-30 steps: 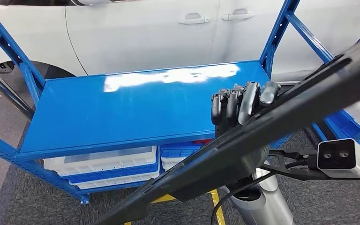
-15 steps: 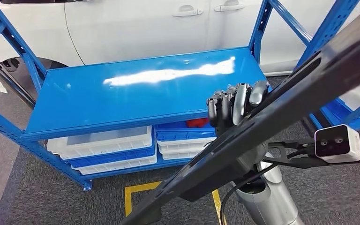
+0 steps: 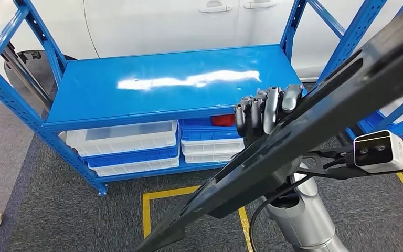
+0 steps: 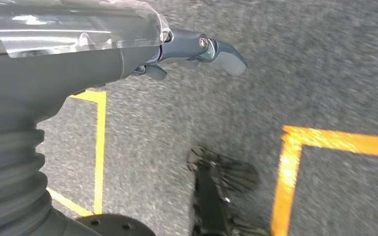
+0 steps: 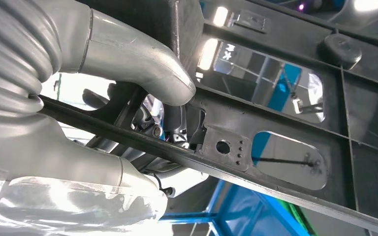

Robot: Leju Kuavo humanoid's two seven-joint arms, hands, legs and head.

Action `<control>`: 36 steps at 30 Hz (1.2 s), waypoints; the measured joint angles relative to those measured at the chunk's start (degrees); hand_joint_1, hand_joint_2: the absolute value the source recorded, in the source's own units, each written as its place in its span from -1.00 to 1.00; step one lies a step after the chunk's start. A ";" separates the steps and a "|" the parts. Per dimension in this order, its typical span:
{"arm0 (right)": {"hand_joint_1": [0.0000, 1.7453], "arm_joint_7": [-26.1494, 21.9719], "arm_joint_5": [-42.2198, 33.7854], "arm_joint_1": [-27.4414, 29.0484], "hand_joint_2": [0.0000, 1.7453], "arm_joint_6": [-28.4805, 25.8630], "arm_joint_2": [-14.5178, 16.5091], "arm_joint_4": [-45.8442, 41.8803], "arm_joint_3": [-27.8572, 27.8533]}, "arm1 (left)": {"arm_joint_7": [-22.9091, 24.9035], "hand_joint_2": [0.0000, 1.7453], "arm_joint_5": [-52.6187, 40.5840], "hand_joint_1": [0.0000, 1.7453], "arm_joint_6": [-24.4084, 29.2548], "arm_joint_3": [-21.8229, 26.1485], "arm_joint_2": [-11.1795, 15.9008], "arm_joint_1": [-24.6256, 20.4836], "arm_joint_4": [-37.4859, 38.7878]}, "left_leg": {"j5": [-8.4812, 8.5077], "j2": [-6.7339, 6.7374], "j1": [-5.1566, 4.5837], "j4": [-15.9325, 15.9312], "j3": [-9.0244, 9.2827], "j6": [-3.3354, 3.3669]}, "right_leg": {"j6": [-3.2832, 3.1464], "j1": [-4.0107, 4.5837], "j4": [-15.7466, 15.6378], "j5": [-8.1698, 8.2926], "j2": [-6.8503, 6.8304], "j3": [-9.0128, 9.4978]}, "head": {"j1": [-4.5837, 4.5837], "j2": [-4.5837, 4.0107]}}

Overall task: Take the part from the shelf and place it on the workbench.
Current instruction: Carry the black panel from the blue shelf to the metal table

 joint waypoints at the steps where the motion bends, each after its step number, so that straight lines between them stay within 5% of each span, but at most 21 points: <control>1: 1.00 -0.05 0.18 -0.01 1.00 -0.07 -0.06 0.03 -0.02 | -0.04 1.00 0.02 -1.00 0.10 0.04 0.01 0.03 0.00 | 0.73 0.04 -0.03 0.06 -0.91 0.13 | 0.15 -0.02 3.85 -3.03 0.03 -0.95 | 0.01 0.00; 3: 1.00 0.09 1.07 0.21 1.00 -0.40 -0.08 0.03 -0.04 | -0.18 1.00 0.03 -1.00 0.02 0.10 0.01 0.08 0.00 | 2.19 0.07 -0.11 0.29 -2.94 0.10 | 0.36 -0.04 10.46 -5.35 0.04 -1.73 | 0.00 0.00; 5: 1.00 0.35 2.32 0.73 1.00 -0.70 -0.08 -0.03 -0.12 | -0.40 1.00 0.02 -1.00 -0.28 0.15 0.00 0.13 0.00 | 3.30 0.05 -0.16 0.65 -4.97 -0.08 | 0.25 -0.03 10.55 -2.66 0.04 0.75 | 0.00 0.00; 7: 1.00 0.32 3.59 1.42 1.00 -0.39 -0.08 -0.31 -0.42 | -0.73 1.00 0.03 -1.00 -0.41 0.26 -0.10 0.22 0.00 | 4.04 0.01 -0.24 1.17 -6.48 -0.43 | -0.29 0.13 3.25 -0.98 0.03 6.87 | 0.00 0.00; 9: 1.00 -0.18 4.80 2.15 1.00 0.64 -0.08 -0.86 -1.02 | -1.01 1.00 0.10 -1.00 -0.29 0.46 -0.26 0.38 0.00 | 4.73 0.00 -0.32 1.62 -7.15 -0.96 | -0.95 0.44 -4.49 -2.65 -0.01 12.17 | -0.01 0.01; 11: 1.00 -0.71 5.79 2.88 1.00 2.01 -0.11 -1.36 -1.72 | -1.19 1.00 0.34 -1.00 0.04 0.79 -0.33 0.49 0.00 | 5.42 0.02 -0.29 1.62 -7.27 -1.63 | -1.56 0.64 -7.14 -3.54 -0.01 13.45 | -0.01 0.01; 13: 1.00 -1.01 6.57 3.38 1.00 3.31 -0.15 -1.68 -2.24 | -1.35 1.00 0.56 -1.00 0.36 1.13 -0.34 0.58 0.00 | 4.78 -0.05 -0.15 2.41 -7.78 -2.26 | -2.45 0.44 -7.39 -2.75 -0.14 13.13 | 0.00 0.00; 15: 1.00 -1.25 7.03 3.68 1.00 4.02 -0.16 -1.89 -2.57 | -1.46 1.00 0.60 -1.00 0.45 1.37 -0.31 0.69 0.00 | 1.12 -0.17 0.02 7.34 -9.78 -2.84 | -3.15 0.21 -7.64 -1.97 -0.29 12.68 | -0.01 0.00; 17: 1.00 -1.39 7.20 4.11 1.00 4.17 -0.16 -1.96 -2.76 | -1.49 1.00 0.61 -1.00 0.45 1.49 -0.24 0.80 0.00 | -3.07 -0.20 0.17 15.37 -12.67 -3.34 | -3.29 0.22 -7.52 -1.47 -0.29 12.00 | -0.01 0.00; 19: 1.00 -1.41 7.28 4.59 1.00 4.17 -0.17 -1.97 -2.82 | -1.49 1.00 0.62 -1.00 0.45 1.51 -0.21 0.92 0.00 | -3.52 -0.20 0.27 18.42 -13.08 -3.54 | -3.19 0.22 -7.27 -1.20 -0.27 11.43 | -0.01 0.00; 22: 1.00 -1.44 7.32 4.83 1.00 4.17 -0.17 -2.11 -2.90 | -1.50 1.00 0.61 -1.00 0.45 1.54 -0.16 0.98 0.00 | 1.03 -0.26 0.26 8.30 -6.54 -3.05 | -2.87 0.24 -6.83 -1.26 -0.23 11.17 | -0.01 0.00; 24: 1.00 -1.44 7.32 4.86 1.00 4.16 -0.17 -2.26 -2.96 | -1.51 1.00 0.61 -1.00 0.45 1.56 -0.08 1.01 0.00 | 2.07 -0.34 -0.04 2.76 -3.48 -2.39 | -2.39 0.35 -6.64 -1.23 -0.21 10.89 | -0.01 0.01; 27: 1.00 -1.44 7.44 4.93 1.00 4.17 -0.19 -2.51 -3.09 | -1.55 1.00 0.60 -1.00 0.45 1.63 -0.06 0.89 0.00 | 1.89 -0.24 -0.09 1.30 -3.29 -1.53 | -1.47 0.41 -6.55 -1.10 -0.13 10.43 | -0.01 0.01; 29: 1.00 -1.44 8.01 4.86 1.00 4.40 -0.19 -2.75 -3.23 | -1.70 1.00 0.59 -1.00 0.43 1.71 -0.11 0.79 0.00 | 2.15 0.08 0.24 0.59 -3.19 -0.87 | -0.94 0.48 -4.46 -2.64 0.06 9.37 | 0.00 0.01; 33: 1.00 -1.23 10.07 4.99 1.00 5.03 -0.27 -2.94 -3.55 | -2.38 1.00 0.33 -1.00 0.62 1.86 -0.16 0.73 0.00 | 2.41 1.12 0.21 0.40 -3.47 -0.33 | -0.22 0.14 10.16 -8.68 0.21 1.93 | 0.01 0.00; 34: 1.00 -1.31 10.75 5.06 1.00 4.91 -0.38 -2.98 -3.67 | -2.63 1.00 0.21 -1.00 0.82 1.87 -0.17 0.72 0.00 | 2.39 1.46 0.19 0.47 -3.49 -0.33 | -0.11 0.03 11.30 -8.34 0.18 1.22 | 0.01 0.00; 36: 1.00 -2.05 12.33 5.22 1.00 4.58 -0.76 -3.25 -3.97 | -3.01 1.00 0.06 -1.00 1.26 1.90 -0.23 0.65 0.00 | 2.29 2.15 0.19 0.72 -3.45 -0.45 | -0.05 -0.19 6.34 -4.63 -0.29 3.34 | 0.01 0.00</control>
